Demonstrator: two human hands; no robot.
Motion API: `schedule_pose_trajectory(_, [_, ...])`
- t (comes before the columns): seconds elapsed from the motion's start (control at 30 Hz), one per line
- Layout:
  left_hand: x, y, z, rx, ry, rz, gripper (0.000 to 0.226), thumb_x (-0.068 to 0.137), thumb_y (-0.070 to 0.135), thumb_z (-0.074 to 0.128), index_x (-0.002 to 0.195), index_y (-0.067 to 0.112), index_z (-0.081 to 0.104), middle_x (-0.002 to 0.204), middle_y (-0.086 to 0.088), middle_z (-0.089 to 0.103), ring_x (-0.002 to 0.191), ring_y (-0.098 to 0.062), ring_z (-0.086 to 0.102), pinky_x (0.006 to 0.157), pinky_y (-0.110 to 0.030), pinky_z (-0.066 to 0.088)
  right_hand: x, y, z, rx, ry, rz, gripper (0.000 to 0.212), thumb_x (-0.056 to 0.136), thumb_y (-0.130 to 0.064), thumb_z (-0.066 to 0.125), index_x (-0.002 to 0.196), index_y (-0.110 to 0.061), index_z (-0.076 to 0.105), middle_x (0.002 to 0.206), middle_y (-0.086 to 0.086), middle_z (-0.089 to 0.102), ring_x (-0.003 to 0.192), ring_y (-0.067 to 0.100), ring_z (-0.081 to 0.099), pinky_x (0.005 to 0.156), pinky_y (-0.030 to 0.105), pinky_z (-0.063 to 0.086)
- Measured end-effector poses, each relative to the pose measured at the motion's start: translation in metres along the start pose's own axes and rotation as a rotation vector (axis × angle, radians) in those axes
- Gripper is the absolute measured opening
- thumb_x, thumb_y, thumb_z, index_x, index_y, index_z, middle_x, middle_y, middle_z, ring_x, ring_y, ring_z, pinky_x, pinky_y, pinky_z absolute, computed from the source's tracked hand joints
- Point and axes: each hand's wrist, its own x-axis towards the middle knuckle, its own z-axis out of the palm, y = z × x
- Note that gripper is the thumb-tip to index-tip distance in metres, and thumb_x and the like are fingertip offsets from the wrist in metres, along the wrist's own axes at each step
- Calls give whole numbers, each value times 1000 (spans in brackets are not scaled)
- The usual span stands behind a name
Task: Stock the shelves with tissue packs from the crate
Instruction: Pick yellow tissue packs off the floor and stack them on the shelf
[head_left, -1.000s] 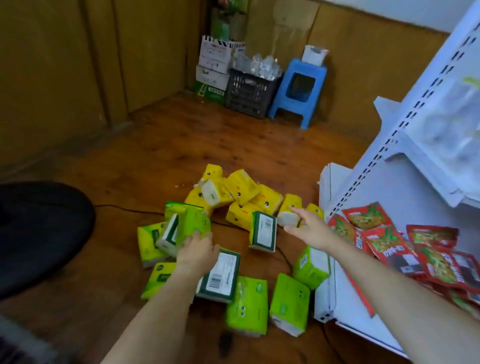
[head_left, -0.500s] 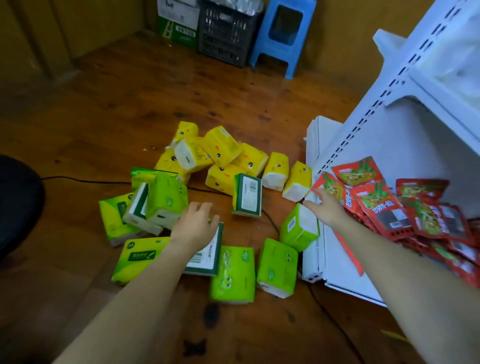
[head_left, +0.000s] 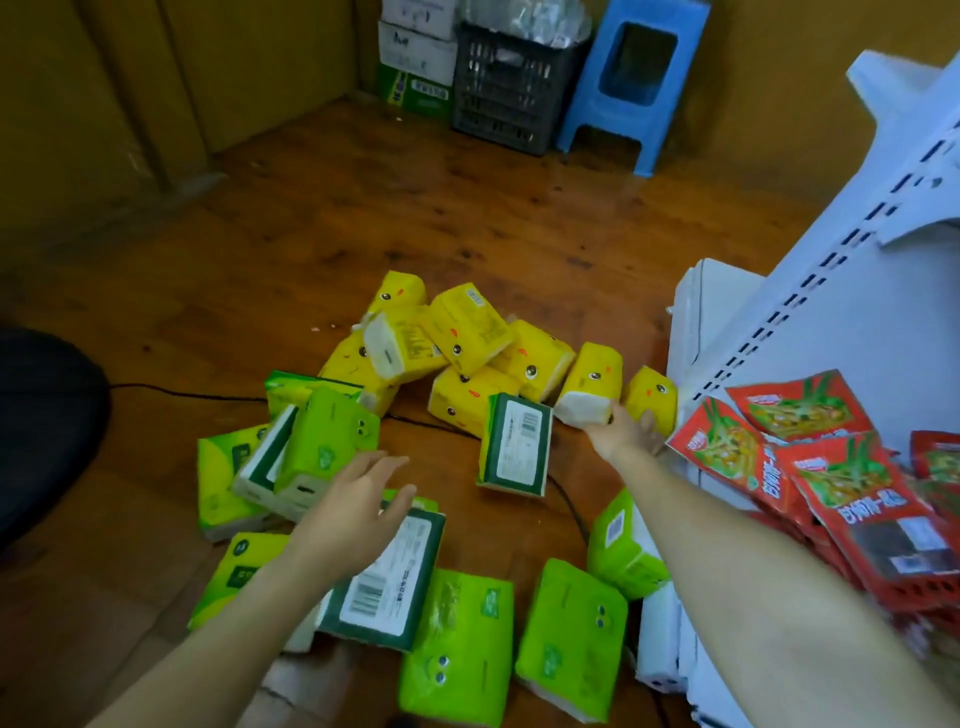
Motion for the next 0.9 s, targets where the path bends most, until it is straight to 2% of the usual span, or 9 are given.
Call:
schedule_pose_trajectory(0.17, [16,-5,2,-53,29,-25,46,97,36,42,140,21,39,146,0,35,134,-16,34,106,-29,33,25,10,12,-44,19,31,59,94,-39,45,146,-21,26,156,17,-5,143,39,-2,115,42,7])
schedule_pose_trajectory(0.27, [23,0,4,-72,43,-22,46,96,34,43,140,19,40,144,-1,37,129,-18,39,102,-30,37,29,12,9,-73,25,50,63,94,-39,43,147,-11,21,157,12,-1,143,38,0,115,43,8])
schedule_pose_trajectory(0.37, [26,6,6,-101,41,-29,46,96,32,45,139,18,40,143,-3,38,129,-19,40,101,-30,36,26,10,8,-67,58,49,68,93,-37,44,145,-1,22,156,11,11,142,36,7,115,42,11])
schedule_pose_trajectory(0.43, [25,8,8,-106,25,-25,46,96,33,45,139,19,39,143,-2,37,129,-18,39,102,-28,34,22,9,6,-80,77,20,68,91,-36,46,143,1,26,154,11,17,142,34,9,116,41,12])
schedule_pose_trajectory(0.53, [21,8,9,-99,4,-13,47,96,33,45,140,18,38,143,-2,37,131,-17,37,104,-26,31,15,6,-1,-83,113,-21,69,91,-35,49,144,0,24,156,10,12,144,31,4,117,37,8])
schedule_pose_trajectory(0.73, [16,9,4,-88,-37,-25,50,96,37,43,142,19,34,147,-2,34,134,-17,33,106,-28,30,-8,-20,-37,-123,214,-226,64,93,-33,48,143,2,27,157,7,9,144,27,1,115,32,4])
schedule_pose_trajectory(0.9, [12,14,-9,-145,-1,-39,56,95,41,42,145,20,29,150,-4,31,138,-20,30,109,-33,28,-37,-39,-64,-95,259,-586,67,92,-26,53,145,-1,20,157,4,8,145,22,-1,117,34,4])
